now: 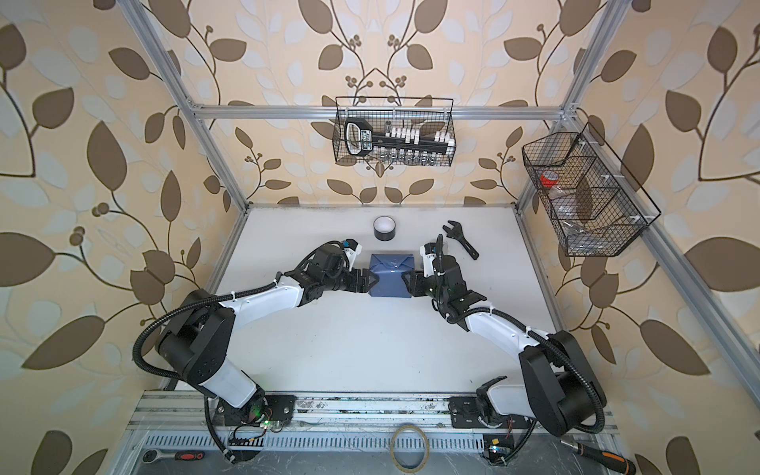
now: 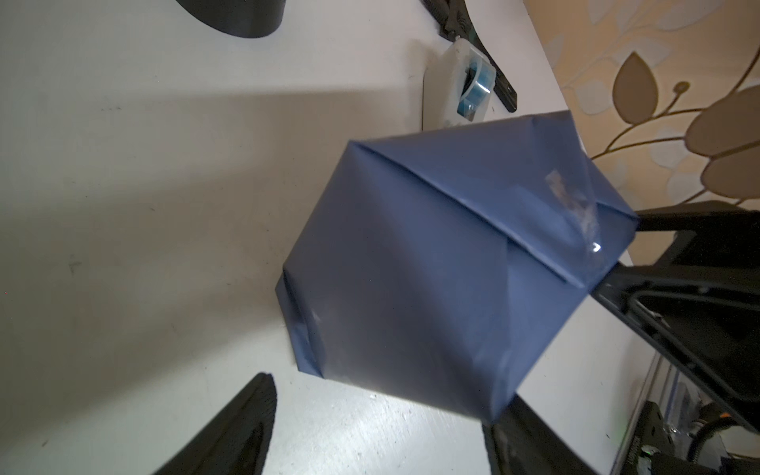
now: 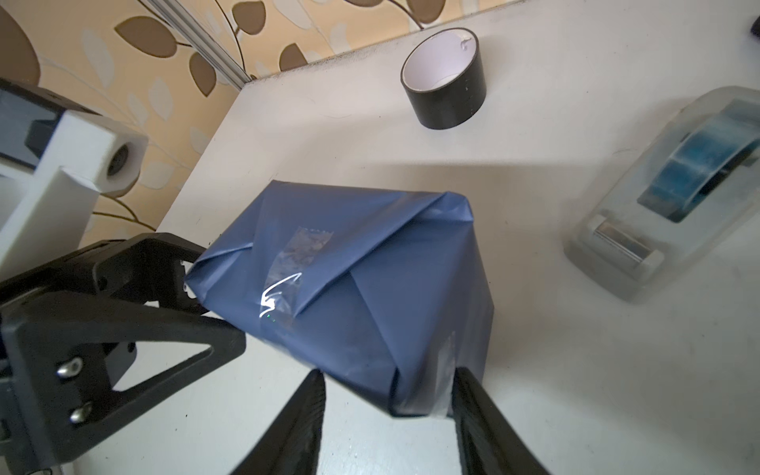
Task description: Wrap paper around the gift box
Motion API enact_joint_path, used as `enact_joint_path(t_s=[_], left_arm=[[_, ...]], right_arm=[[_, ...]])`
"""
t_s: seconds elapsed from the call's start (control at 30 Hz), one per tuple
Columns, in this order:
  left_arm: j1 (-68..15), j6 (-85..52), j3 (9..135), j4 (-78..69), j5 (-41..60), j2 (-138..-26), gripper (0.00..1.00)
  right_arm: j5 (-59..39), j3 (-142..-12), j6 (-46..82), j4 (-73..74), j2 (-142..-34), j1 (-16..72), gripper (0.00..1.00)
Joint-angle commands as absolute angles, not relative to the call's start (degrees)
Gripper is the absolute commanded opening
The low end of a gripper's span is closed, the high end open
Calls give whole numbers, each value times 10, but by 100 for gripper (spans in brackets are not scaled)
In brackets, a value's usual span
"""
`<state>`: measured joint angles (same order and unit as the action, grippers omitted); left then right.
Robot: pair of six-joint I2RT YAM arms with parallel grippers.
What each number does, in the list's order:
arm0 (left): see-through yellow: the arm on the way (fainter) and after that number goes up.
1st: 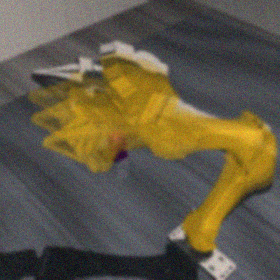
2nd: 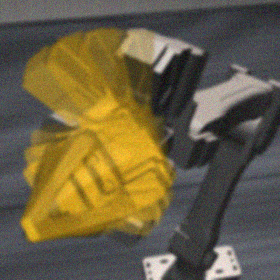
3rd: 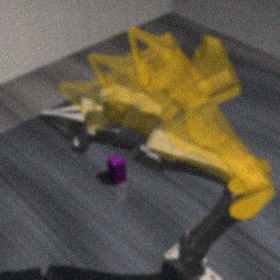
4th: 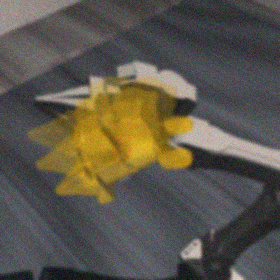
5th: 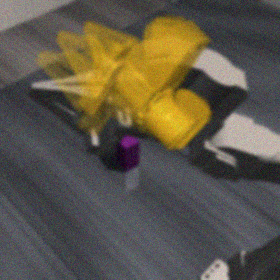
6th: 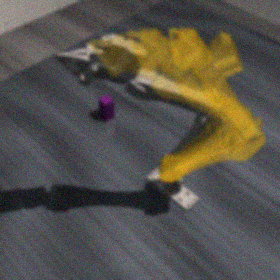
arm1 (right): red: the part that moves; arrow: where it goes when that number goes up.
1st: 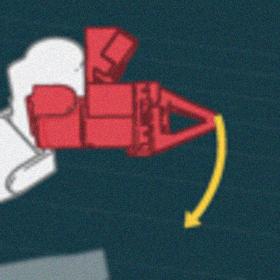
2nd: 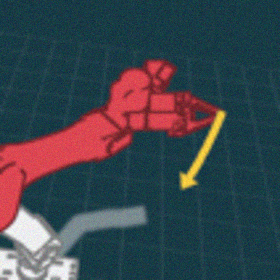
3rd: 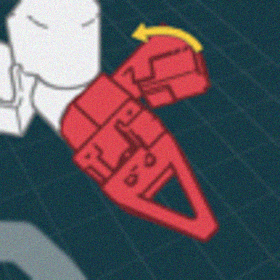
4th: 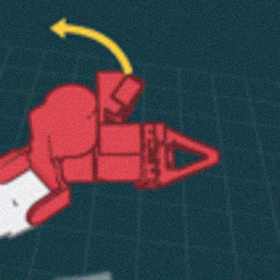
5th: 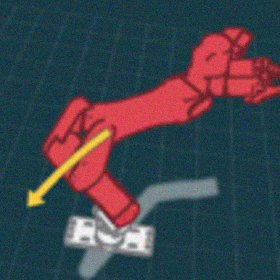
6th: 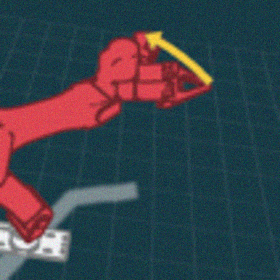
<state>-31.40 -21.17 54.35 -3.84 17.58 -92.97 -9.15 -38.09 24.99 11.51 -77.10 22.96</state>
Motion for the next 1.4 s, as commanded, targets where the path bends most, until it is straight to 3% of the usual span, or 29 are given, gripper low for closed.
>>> enact_joint_path(t_s=[0.0,0.33,0.63,0.8,0.97,1.37], left_arm=[[-305,-214,584,-20,160,-950,80],[-281,-250,613,-46,219,-967,90],[-258,-278,646,-25,239,-999,91],[-258,-295,613,-46,244,-978,90],[-262,-374,508,-171,259,-902,92],[-287,-452,607,-216,304,-1003,93]], right_arm=[[-82,-426,236,107,-801,219,51],[-147,-563,276,88,-935,174,55],[-235,-587,276,119,-976,145,67],[-286,-565,281,171,-971,119,74],[-275,-565,272,186,-962,112,78],[-344,-624,292,190,-1046,110,75]])
